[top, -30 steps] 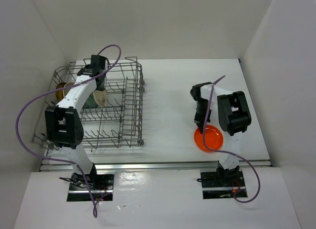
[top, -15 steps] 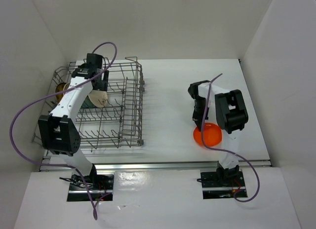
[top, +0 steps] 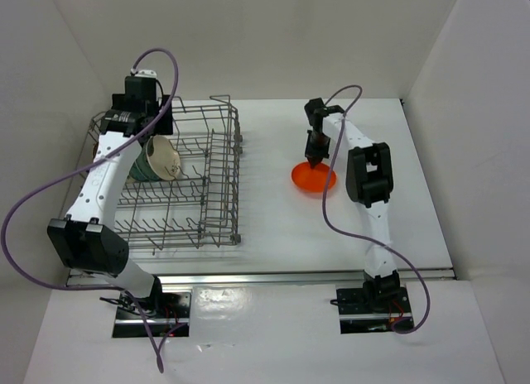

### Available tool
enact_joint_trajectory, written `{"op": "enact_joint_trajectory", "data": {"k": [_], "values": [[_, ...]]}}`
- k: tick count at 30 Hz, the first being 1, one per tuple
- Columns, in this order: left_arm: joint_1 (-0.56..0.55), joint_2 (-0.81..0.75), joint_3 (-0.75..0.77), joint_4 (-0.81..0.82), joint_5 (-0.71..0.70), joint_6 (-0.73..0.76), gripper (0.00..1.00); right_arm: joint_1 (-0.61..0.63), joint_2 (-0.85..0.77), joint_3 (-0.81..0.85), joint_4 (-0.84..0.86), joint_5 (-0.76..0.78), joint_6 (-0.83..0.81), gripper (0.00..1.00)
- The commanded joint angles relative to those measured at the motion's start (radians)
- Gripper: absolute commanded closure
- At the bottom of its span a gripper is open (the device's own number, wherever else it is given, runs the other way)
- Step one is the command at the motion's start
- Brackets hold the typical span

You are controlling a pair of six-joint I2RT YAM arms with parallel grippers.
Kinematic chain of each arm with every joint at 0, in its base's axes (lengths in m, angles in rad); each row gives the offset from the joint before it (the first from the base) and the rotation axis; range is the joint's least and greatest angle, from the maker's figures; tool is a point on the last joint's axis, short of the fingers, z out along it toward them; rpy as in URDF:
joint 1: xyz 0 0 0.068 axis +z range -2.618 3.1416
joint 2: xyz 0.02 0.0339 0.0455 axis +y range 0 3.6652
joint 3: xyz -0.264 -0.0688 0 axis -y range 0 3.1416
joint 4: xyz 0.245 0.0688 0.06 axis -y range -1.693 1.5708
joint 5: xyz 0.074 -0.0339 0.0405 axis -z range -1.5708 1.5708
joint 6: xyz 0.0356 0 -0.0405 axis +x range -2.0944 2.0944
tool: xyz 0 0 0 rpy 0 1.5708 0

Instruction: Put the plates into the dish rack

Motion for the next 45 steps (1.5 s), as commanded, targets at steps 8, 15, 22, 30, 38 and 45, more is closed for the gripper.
{"op": "enact_joint_trajectory", "data": {"k": [8, 15, 22, 30, 38, 45], "values": [[-0.061, 0.025, 0.121, 0.051, 0.391, -0.138, 0.00, -0.044, 0.102, 0.305, 0.188, -0.183, -0.098, 1.00], [-0.126, 0.132, 0.273, 0.064, 0.658, -0.119, 0.00, -0.055, -0.094, 0.117, 0.337, -0.299, -0.232, 0.85], [-0.150, 0.168, 0.273, 0.115, 0.718, -0.110, 0.00, -0.151, -0.188, 0.012, 0.392, -0.345, -0.289, 0.40], [-0.159, 0.168, 0.273, 0.115, 0.718, -0.110, 0.00, -0.239, -0.173, -0.107, 0.420, -0.440, -0.329, 0.39], [-0.159, 0.168, 0.273, 0.158, 0.799, -0.121, 0.00, -0.239, -0.104, -0.166, 0.478, -0.584, -0.338, 0.39], [-0.159, 0.189, 0.273, 0.158, 0.829, -0.144, 0.00, -0.239, -0.049, -0.175, 0.501, -0.604, -0.338, 0.39]]}}
